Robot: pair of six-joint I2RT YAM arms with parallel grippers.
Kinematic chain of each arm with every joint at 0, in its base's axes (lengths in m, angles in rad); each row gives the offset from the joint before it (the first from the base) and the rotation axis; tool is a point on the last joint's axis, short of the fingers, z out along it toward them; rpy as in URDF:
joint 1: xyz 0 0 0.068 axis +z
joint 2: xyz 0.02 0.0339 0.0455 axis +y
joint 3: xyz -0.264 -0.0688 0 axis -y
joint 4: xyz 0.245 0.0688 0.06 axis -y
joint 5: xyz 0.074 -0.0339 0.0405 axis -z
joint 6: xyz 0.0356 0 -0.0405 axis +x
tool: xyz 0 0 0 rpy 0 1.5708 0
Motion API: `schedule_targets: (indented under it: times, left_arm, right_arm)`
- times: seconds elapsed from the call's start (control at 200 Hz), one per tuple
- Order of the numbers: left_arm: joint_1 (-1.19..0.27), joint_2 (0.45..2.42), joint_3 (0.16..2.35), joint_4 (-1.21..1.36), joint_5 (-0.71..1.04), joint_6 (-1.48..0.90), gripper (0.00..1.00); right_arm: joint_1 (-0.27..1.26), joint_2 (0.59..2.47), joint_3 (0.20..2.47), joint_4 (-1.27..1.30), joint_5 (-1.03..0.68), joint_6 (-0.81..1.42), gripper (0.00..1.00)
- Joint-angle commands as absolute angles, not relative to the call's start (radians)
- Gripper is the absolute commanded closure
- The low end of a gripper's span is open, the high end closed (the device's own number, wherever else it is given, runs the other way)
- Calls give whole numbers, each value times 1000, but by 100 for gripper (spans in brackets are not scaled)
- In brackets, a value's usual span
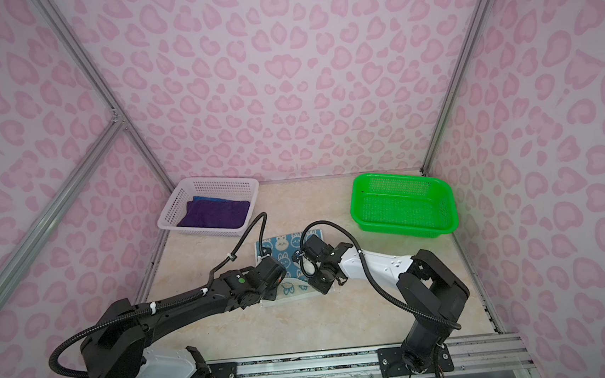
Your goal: Fold and stack the towels
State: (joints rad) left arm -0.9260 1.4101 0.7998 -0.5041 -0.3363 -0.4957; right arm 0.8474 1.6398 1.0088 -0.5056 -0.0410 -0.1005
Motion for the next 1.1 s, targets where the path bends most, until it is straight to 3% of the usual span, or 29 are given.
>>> schedule_targets:
  times: [0.0,0.215,0.3,0.475,0.53,0.565,0.625,0.645,1.095]
  left_arm:
    - [-934,1351,775,-498,-319,-519,46]
    - [-934,1164,725,-477,-355,-490,25]
    - [-907,1135,709,-455,-396,-477,21]
    - [-802,1196,733,-406,-382,-460,20]
    - [-766,1227,747,-379,-366,-455,16]
    - [-744,1250,758,-360,-346,-450,7]
    - [-700,1295,779,-330,-318,-446,6]
    - [-688,1311,788,-322,-307,-444,1]
    - [-609,1560,969,-290,-232,-371,0]
  right_arm:
    - [843,1625,1021,-565,-47,-107,57]
    - [769,1568,1045,-534,-87,-109,50]
    - [733,1582,1082,-519,-76,-98,50]
    - [641,1664,1162,-445,-77,-29,50]
    - [619,1698,1188,-415,-73,-7,50]
    - [607,1726,1210,-402,-67,4,50]
    - [590,1774,1253,-387,-51,25,49]
    - [583,1792,1269,-384,-47,33,49]
    - [520,2134,1586,-417,-84,107,50]
